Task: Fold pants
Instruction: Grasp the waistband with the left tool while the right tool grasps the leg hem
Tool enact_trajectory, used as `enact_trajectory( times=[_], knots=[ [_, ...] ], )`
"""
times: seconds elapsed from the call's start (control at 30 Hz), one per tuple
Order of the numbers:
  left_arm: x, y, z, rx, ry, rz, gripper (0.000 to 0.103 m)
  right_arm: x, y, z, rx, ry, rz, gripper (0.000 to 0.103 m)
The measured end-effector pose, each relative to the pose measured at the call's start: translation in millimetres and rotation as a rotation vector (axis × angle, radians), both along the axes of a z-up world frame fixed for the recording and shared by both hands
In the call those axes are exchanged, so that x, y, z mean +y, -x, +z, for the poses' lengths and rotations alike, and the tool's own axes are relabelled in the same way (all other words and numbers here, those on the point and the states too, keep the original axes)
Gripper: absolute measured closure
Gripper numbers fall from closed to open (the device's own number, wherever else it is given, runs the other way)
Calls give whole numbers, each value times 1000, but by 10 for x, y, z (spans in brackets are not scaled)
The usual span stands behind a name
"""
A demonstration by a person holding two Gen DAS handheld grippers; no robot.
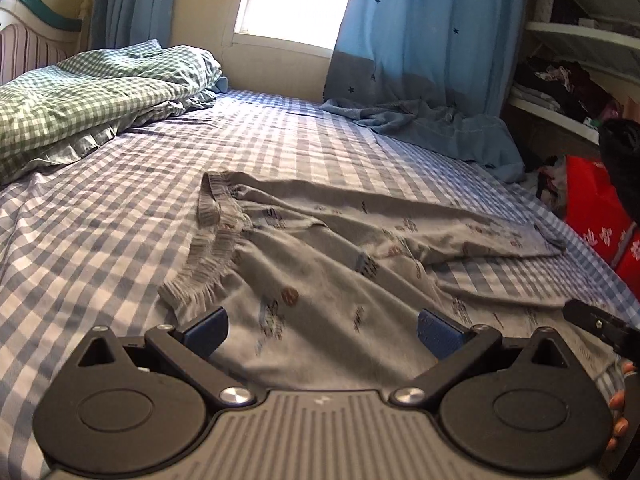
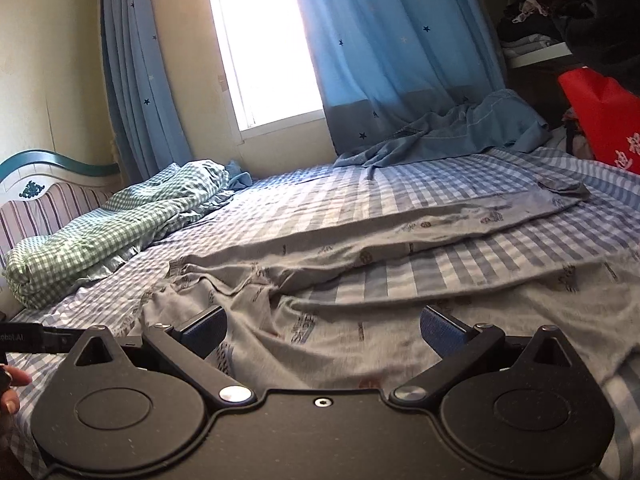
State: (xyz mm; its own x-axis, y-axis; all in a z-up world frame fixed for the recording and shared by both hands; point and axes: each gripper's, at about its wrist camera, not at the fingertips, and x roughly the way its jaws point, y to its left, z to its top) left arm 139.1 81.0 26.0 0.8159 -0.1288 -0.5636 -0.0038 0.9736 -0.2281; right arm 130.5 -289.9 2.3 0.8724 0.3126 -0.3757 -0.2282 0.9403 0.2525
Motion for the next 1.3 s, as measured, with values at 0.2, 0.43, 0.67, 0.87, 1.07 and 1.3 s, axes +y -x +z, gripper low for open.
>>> enact_trajectory(
  times=[0.2,0.43,0.67,0.87,1.07,1.3],
  knots=[
    [502,-1003,72,-14,36,62,0,-169,-1089,152,9,-10,160,0],
    [842,-2241,-14,8,-60,21,0,-37,-2586,232,93,193,302,0],
    [874,-3002,-190,53,-253,-258,0,357,-3643,-89,139,463,535,4],
    [845,-3272,-409,155,-324,-396,0,568,-3900,-251,176,567,703,7],
    [941,-3402,-663,294,-286,-343,44,765,-4036,-426,219,611,746,26],
    [993,-3387,-533,318,-199,-306,92,863,-4024,-402,215,552,743,83]
  ],
)
